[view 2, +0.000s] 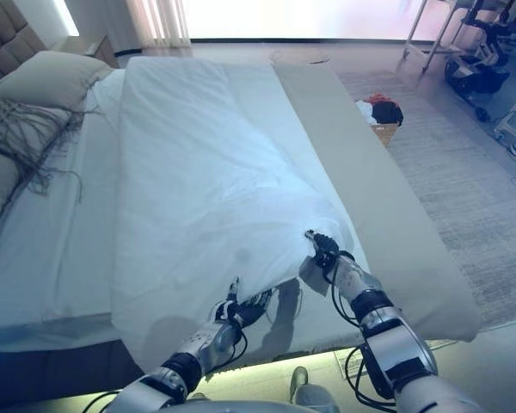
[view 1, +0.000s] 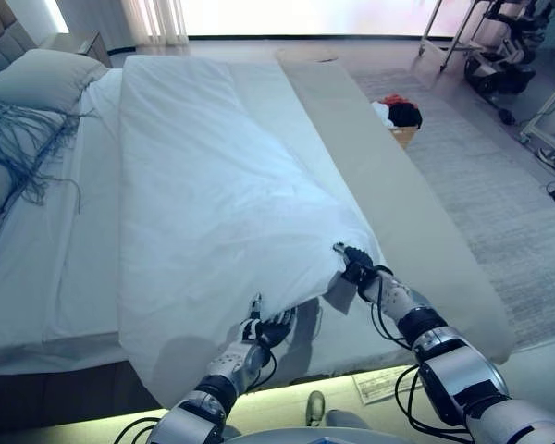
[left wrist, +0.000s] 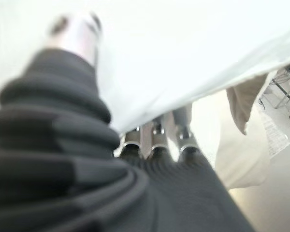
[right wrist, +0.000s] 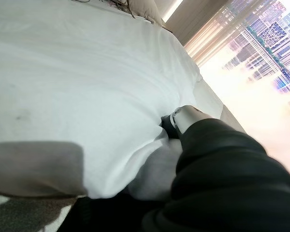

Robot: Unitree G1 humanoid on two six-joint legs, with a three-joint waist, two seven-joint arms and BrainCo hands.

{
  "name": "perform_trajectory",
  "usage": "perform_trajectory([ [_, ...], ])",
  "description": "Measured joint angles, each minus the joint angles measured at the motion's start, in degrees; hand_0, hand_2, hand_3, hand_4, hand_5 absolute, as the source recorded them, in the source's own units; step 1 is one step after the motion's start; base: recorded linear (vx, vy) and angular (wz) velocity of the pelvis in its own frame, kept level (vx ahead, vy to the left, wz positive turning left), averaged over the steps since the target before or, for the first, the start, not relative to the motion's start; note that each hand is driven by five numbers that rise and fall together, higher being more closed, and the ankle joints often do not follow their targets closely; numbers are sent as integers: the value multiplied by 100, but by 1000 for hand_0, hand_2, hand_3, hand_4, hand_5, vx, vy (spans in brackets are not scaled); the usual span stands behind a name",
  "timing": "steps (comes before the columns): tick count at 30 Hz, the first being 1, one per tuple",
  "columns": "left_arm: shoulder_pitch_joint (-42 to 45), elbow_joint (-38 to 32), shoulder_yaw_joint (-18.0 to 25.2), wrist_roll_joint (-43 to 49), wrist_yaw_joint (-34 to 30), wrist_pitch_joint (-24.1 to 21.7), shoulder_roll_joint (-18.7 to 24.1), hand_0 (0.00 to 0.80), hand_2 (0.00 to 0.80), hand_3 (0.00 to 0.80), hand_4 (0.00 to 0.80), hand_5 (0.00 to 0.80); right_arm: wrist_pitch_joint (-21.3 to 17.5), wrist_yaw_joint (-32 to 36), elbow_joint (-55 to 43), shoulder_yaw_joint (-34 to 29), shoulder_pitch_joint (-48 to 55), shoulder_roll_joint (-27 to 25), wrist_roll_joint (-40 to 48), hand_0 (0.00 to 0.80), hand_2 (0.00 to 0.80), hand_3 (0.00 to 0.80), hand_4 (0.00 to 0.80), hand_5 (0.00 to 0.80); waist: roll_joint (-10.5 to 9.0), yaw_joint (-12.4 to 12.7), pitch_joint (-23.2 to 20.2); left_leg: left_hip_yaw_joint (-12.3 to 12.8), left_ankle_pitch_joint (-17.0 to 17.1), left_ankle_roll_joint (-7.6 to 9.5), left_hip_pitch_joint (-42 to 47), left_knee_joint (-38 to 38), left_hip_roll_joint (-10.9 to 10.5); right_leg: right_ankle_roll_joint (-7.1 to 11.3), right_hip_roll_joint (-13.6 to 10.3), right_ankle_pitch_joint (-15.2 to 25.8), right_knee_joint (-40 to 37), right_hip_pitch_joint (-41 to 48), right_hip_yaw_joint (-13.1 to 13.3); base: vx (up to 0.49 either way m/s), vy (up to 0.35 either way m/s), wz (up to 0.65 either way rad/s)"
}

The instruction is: Make the bed neatly

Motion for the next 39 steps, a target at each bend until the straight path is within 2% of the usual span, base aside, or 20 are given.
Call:
perform_trajectory([
  [14, -12, -193, -6, 0, -154, 11, 80, 800, 800, 800, 800, 800, 0, 11, 0, -3, 235, 14, -1, 800, 800, 800, 800, 800, -2, 5, -1, -70, 4, -7, 24, 1, -2, 6, 6, -11, -1, 75, -69, 4, -2, 2],
  [15, -12, -201, -4, 0, -154, 14, 94, 800, 800, 800, 800, 800, 2, 19, 3, -3, 236, 14, -9, 671, 671, 671, 671, 671, -2, 5, -1, -72, 4, -8, 27, 1, -3, 6, 7, -11, -1, 79, -69, 0, 0, 0],
  [16, -12, -202, -1, 1, -154, 14, 97, 800, 800, 800, 800, 800, 13, 31, 6, -3, 236, 14, -79, 0, 0, 0, 0, 0, -3, 8, -2, -74, 5, -8, 31, 1, -4, 6, 6, -11, -1, 82, -70, 0, 0, 0],
  [19, -5, -202, 102, 23, -155, 0, 203, 800, 800, 800, 800, 800, 196, 135, 70, -53, 247, -27, -411, 0, 0, 0, 0, 0, -22, 23, -20, -97, 9, -14, 32, 2, -5, 6, 6, -11, -1, 87, -75, 0, 0, 0],
  [22, 4, -200, 138, 289, -159, 21, 334, 800, 800, 800, 800, 800, 585, 356, 425, -130, 488, -150, -653, 0, 0, 0, 0, 0, -49, 160, -142, -138, 7, -11, 20, 0, -1, 4, -6, -27, -2, 97, -108, 1, 3, 4],
  [26, 25, 60, 599, 936, -245, 239, 503, 800, 800, 800, 800, 800, 902, 671, 1009, -134, 751, -242, -947, 0, 0, 0, 0, 0, -43, 272, -214, -207, 2, -4, 17, -5, -4, 45, -33, -100, -13, 182, -179, 18, 16, 11],
  [30, 155, 484, 1114, 1867, -373, 505, 837, 800, 800, 800, 800, 800, 913, 924, 1147, -408, 1046, -390, -1151, 0, 0, 0, 0, 0, 7, 286, -306, -338, 0, -7, 11, -31, -1, 54, -46, -150, -27, 267, -324, 32, 36, 19],
  [36, 557, 1362, 2195, 3154, -900, 742, 1238, 800, 800, 800, 800, 800, 912, 1322, 1315, -722, 1328, -593, -1586, 0, 0, 0, 0, 0, 198, 363, -439, -486, -1, -9, 3, -47, -21, 89, -77, -210, -32, 333, -454, 38, 116, 11],
  [39, 685, 1580, 2408, 3453, -1109, 742, 1515, 800, 800, 800, 800, 800, 896, 1436, 1475, -804, 1364, -787, -1759, 0, 0, 0, 0, 0, 308, 485, -446, -554, 6, -21, -46, -44, -52, 108, -118, -222, -30, 325, -512, -80, 219, 10],
])
